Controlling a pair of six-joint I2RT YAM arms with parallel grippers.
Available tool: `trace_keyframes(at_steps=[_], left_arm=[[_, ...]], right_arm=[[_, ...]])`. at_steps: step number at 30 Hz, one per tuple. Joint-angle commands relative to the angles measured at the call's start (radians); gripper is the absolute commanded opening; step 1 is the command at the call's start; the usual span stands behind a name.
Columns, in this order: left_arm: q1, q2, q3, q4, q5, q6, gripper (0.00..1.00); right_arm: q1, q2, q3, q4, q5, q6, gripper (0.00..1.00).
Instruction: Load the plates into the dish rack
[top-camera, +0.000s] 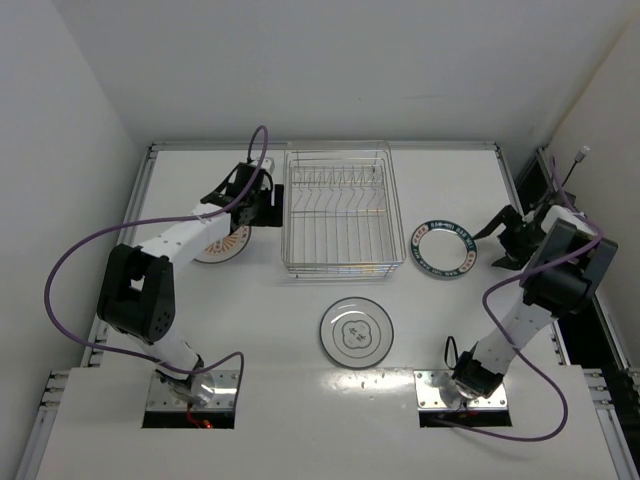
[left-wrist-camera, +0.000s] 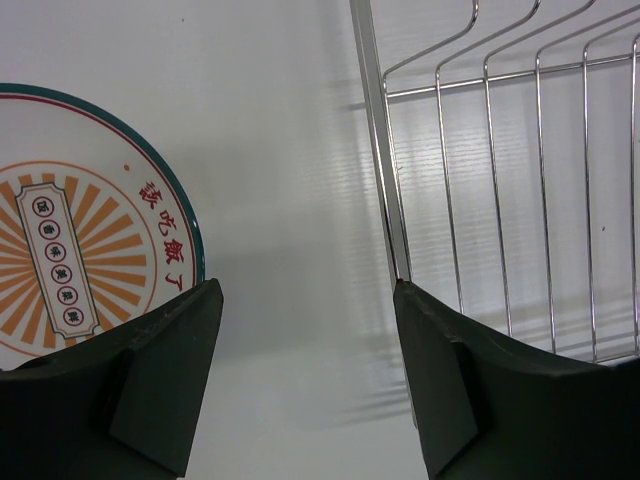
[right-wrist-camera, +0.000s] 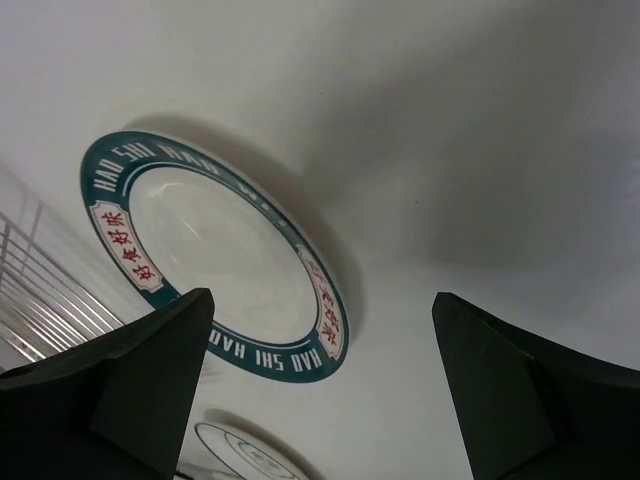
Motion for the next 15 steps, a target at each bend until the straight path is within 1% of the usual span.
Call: trace_keyframes(at_steps=[1,3,4,8,9,12,13,15], left_arm=[[0.000,-0.047,0.020,0.042,0.029,-0.003,0.67],[0.000,-0.047,0.020,0.042,0.029,-0.003,0.67],[0.000,-0.047,0.020,0.033,0.029,-0.003,0.67],[0.000,-0.047,0.020,0.033,0.029,-0.003,0.67],[0.000,-0.047,0.020,0.033,0.029,-0.003,0.67],[0.000,-0.047,0.020,0.033,0.029,-0.003,0.67],[0.000,-0.047,0.020,0.033,0.029,-0.003,0.67],[0.000,-0.047,0.020,0.033,0.029,-0.003,0.67]], right_arm=[[-0.010,0.047,-0.006,0.056,-0.094,-0.039,0.88],[0.010,0.079,-0.006,0.056,-0.094,-0.039,0.84],[0.010,0.090,0.003,0.056,-0.094,-0.039,0.84],[0.019,0.124,0.032,0.056,-0.095,-0.048,0.74],[0.019,0.133,0.044,0.044,-0.108,-0.048,0.69],[0.030,0.159,0.081,0.016,-0.108,-0.059,0.62],[0.039,0.159,0.102,0.016,-0.108,-0.068,0.57],[0.048,0.195,0.130,-0.012,-0.095,-0.080,0.52]])
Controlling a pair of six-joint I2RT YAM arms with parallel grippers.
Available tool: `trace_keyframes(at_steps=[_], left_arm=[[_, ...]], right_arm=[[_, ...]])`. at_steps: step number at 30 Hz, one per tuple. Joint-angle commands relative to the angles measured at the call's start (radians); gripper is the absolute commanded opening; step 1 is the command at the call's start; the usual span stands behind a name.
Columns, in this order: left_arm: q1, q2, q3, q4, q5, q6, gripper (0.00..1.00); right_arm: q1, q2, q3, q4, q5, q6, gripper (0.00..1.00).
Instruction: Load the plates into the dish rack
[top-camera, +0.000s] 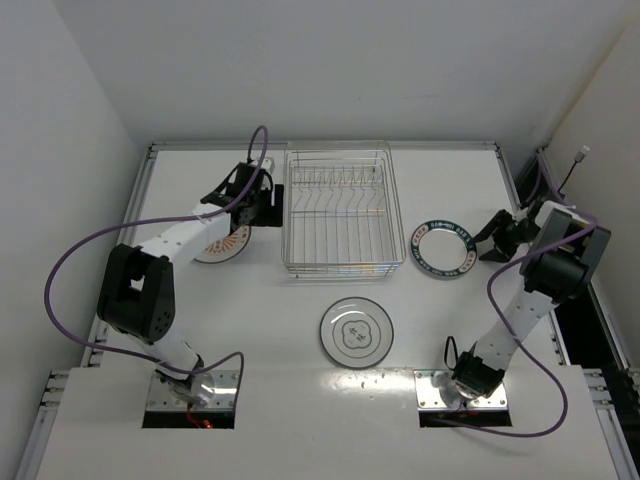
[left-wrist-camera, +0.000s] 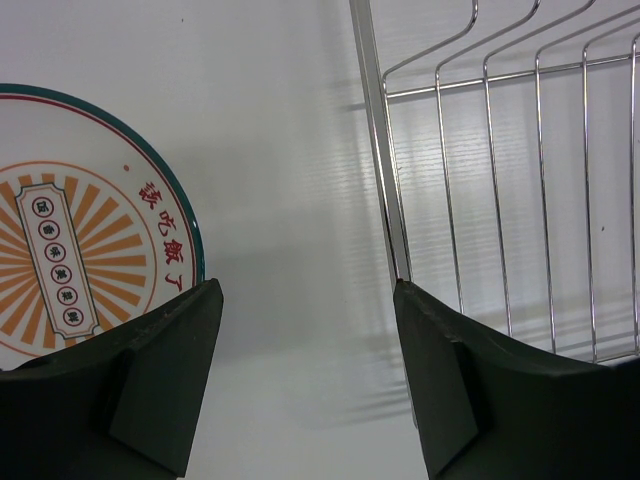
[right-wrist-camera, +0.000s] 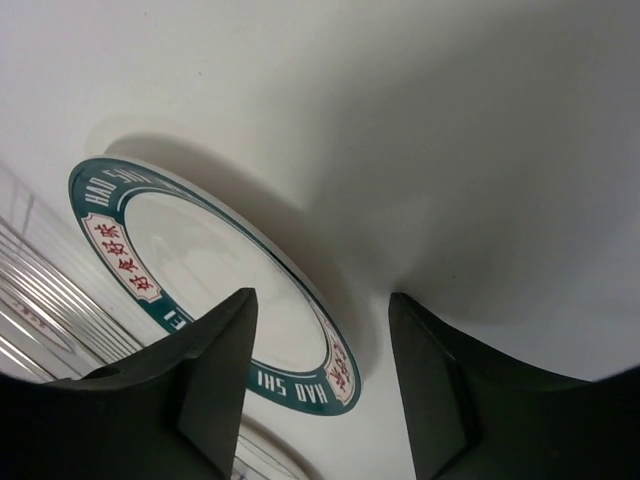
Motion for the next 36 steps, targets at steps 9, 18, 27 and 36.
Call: trace_keyframes(at_steps=[9,18,27,36], left_arm=[[0.000,-0.046,0.020,0.032,0.019,-0.003,0.67],[0.000,-0.046,0.020,0.032,0.008,-0.003,0.67],[0.000,-0.037,0.020,0.023,0.008,-0.003,0.67],[0.000,-0.028,0.020,0.023,0.008,-0.003,0.67]], right_arm=[[0.051,0.107,0.164,-0.091,0.056,-0.105,0.29],[0.062,0.034,0.149,-0.100,0.013,-0.110,0.00],[0.094,-0.230,0.149,-0.109,0.110,-0.068,0.00],[0.151,-0.430,0.238,-0.077,0.196,0.011,0.00]])
